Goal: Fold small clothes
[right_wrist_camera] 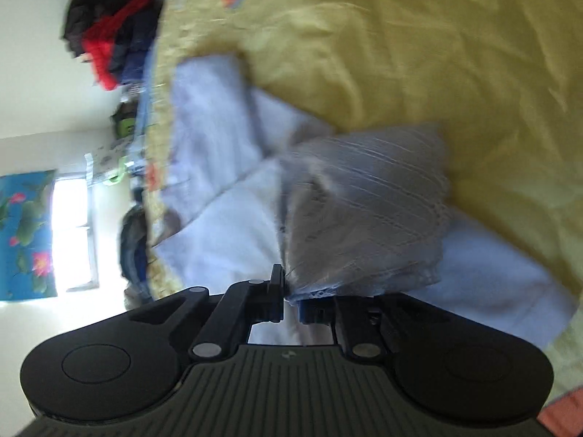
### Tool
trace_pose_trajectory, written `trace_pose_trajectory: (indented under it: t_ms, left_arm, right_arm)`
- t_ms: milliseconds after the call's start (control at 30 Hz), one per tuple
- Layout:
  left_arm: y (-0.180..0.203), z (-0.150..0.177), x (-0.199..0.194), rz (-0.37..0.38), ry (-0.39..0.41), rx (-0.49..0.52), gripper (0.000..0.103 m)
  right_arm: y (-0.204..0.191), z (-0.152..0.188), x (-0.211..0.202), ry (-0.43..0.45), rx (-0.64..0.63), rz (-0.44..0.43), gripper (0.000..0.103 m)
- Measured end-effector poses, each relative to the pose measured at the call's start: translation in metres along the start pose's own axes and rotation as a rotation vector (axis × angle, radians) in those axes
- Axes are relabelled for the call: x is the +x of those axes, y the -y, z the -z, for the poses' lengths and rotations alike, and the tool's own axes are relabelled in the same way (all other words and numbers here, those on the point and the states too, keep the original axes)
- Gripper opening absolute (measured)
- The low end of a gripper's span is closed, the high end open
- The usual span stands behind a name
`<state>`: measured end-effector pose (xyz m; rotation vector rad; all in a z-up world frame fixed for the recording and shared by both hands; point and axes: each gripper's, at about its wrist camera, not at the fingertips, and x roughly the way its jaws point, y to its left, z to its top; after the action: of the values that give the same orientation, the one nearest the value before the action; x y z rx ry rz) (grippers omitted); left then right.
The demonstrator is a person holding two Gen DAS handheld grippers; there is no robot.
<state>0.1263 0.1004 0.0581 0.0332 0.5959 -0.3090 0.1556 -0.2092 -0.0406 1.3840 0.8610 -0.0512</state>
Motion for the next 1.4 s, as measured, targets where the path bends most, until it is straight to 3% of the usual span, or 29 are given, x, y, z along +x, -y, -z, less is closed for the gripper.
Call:
trace_pose_trajectory:
  t_ms: [67, 133, 167, 233, 300, 367, 433, 500, 600, 700, 767, 833, 867, 900, 933, 967, 1033, 1100, 1167, 1233, 1300, 1400]
  left_arm:
    - [-0.007, -0.007, 0.009, 0.019, 0.002, -0.035, 0.089]
    - [-0.014, -0.019, 0.023, 0.057, 0.017, -0.073, 0.089]
    - [-0.016, -0.028, 0.034, 0.060, 0.025, -0.078, 0.089]
    - [-0.019, -0.048, 0.060, 0.023, 0.040, -0.066, 0.089]
    - [-0.024, -0.066, 0.090, -0.049, 0.035, -0.061, 0.089]
    - [-0.031, -0.081, 0.121, -0.110, 0.006, -0.055, 0.089]
    - [-0.040, -0.095, 0.155, -0.186, -0.054, -0.049, 0.089]
    - [-0.047, -0.103, 0.182, -0.213, -0.088, -0.051, 0.089]
    - [-0.059, -0.110, 0.215, -0.238, -0.165, -0.101, 0.087]
    - [-0.071, -0.113, 0.234, -0.260, -0.221, -0.179, 0.067]
    - [-0.073, -0.116, 0.236, -0.246, -0.229, -0.206, 0.059]
    - [-0.069, -0.118, 0.236, -0.219, -0.237, -0.187, 0.037]
    - [-0.068, -0.117, 0.236, -0.204, -0.238, -0.187, 0.033]
    - [-0.068, -0.117, 0.236, -0.204, -0.237, -0.188, 0.031]
    - [-0.070, -0.116, 0.235, -0.201, -0.234, -0.203, 0.031]
    - [-0.071, -0.114, 0.234, -0.200, -0.223, -0.218, 0.031]
    - [-0.066, -0.114, 0.235, -0.218, -0.221, -0.191, 0.032]
    - [-0.063, -0.120, 0.232, -0.216, -0.226, -0.177, 0.033]
    - [-0.065, -0.126, 0.218, -0.173, -0.215, -0.180, 0.040]
    - [-0.069, -0.130, 0.199, -0.139, -0.148, -0.182, 0.069]
    - [-0.072, -0.137, 0.189, -0.157, -0.053, -0.187, 0.086]
    - [-0.078, -0.152, 0.206, -0.183, -0.051, -0.214, 0.086]
  right_arm:
    - [0.002, 0.002, -0.002, -0.006, -0.027, -0.011, 0.012]
    - [0.020, -0.002, 0.008, -0.017, 0.027, 0.046, 0.013]
    - [0.026, -0.004, 0.011, -0.022, 0.041, 0.015, 0.013]
    - [0.020, -0.006, 0.011, -0.030, 0.011, 0.020, 0.019]
    - [0.015, -0.005, 0.012, -0.093, 0.005, -0.017, 0.051]
    - [0.011, 0.000, 0.007, -0.154, -0.032, -0.054, 0.067]
    - [0.005, 0.006, 0.001, -0.238, -0.102, -0.101, 0.060]
    - [-0.007, 0.009, -0.008, -0.282, -0.202, -0.168, 0.049]
    - [-0.043, -0.002, -0.012, -0.220, -0.338, -0.273, 0.049]
    - [-0.067, -0.029, 0.011, -0.138, -0.372, -0.292, 0.050]
    - [-0.074, -0.048, 0.040, -0.134, -0.346, -0.209, 0.050]
    - [-0.074, -0.059, 0.062, -0.166, -0.390, -0.124, 0.051]
    - [-0.069, -0.061, 0.069, -0.158, -0.415, -0.047, 0.042]
    - [-0.058, -0.063, 0.074, -0.153, -0.402, -0.019, 0.017]
    - [-0.039, -0.063, 0.074, -0.161, -0.357, -0.019, 0.006]
    - [-0.025, -0.070, 0.074, -0.177, -0.305, -0.037, 0.002]
    - [-0.011, -0.078, 0.073, -0.221, -0.208, -0.081, 0.003]
    - [-0.024, -0.081, 0.066, -0.263, -0.227, -0.063, 0.023]
    - [-0.052, -0.088, 0.051, -0.242, -0.319, -0.139, 0.038]
    - [-0.085, -0.104, 0.035, -0.188, -0.443, -0.211, 0.048]
    - [-0.116, -0.127, 0.035, -0.141, -0.557, -0.228, 0.066]
    - [-0.152, -0.161, 0.068, -0.111, -0.666, -0.197, 0.067]
